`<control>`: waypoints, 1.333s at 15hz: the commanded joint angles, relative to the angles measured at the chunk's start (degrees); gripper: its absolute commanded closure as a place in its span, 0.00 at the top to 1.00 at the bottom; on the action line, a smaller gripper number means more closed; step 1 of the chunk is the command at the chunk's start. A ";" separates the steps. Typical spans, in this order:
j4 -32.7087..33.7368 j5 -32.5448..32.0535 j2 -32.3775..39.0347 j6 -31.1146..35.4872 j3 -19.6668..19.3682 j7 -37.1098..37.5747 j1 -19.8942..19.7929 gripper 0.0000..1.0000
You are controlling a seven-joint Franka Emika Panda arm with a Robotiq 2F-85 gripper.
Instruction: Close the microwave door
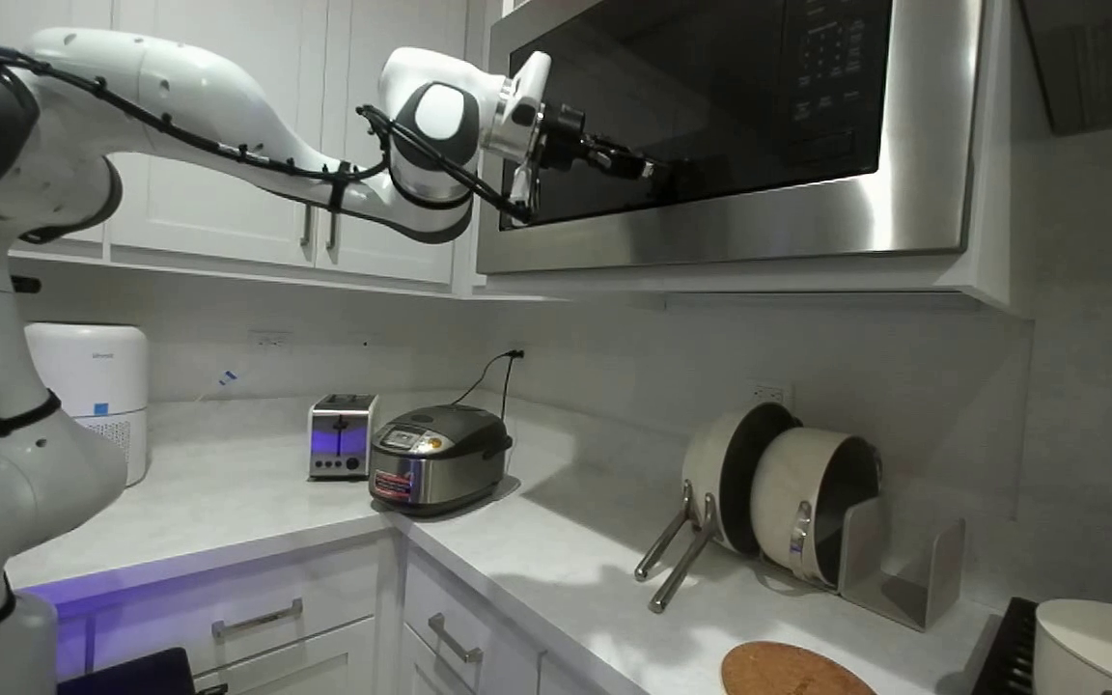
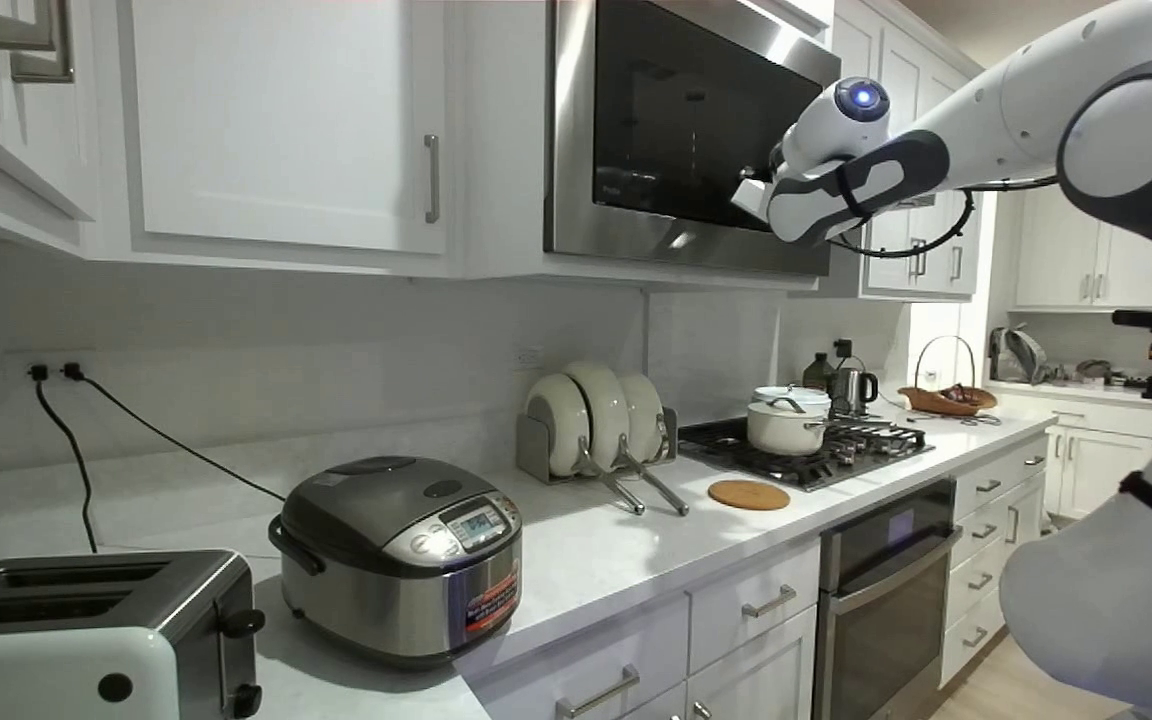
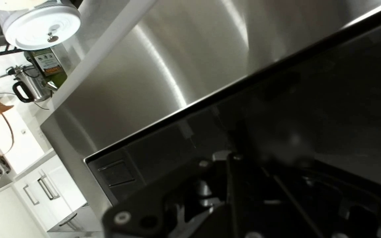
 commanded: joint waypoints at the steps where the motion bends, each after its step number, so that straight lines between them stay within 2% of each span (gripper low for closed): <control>1: 3.04 2.13 3.72 -0.25 1.47 -2.32 4.15 0.00; 2: 2.78 1.96 3.23 -0.72 1.66 -1.65 3.71 0.00; 3: 2.93 1.63 3.15 -0.97 1.78 -1.65 3.55 0.26; 4: 2.61 1.63 3.12 -0.64 1.71 -1.53 3.48 0.27; 6: 2.89 1.41 3.16 -1.12 1.86 -1.48 3.68 0.38; 9: 1.70 -1.51 0.68 -4.01 2.88 0.63 1.02 0.44; 16: -2.47 -2.93 -5.84 -7.73 1.69 -1.43 2.12 0.96; 17: -2.67 -3.26 -6.52 -8.21 2.03 -1.20 1.98 1.00; 20: -3.67 -3.38 -9.04 -10.25 2.26 -1.89 2.53 1.00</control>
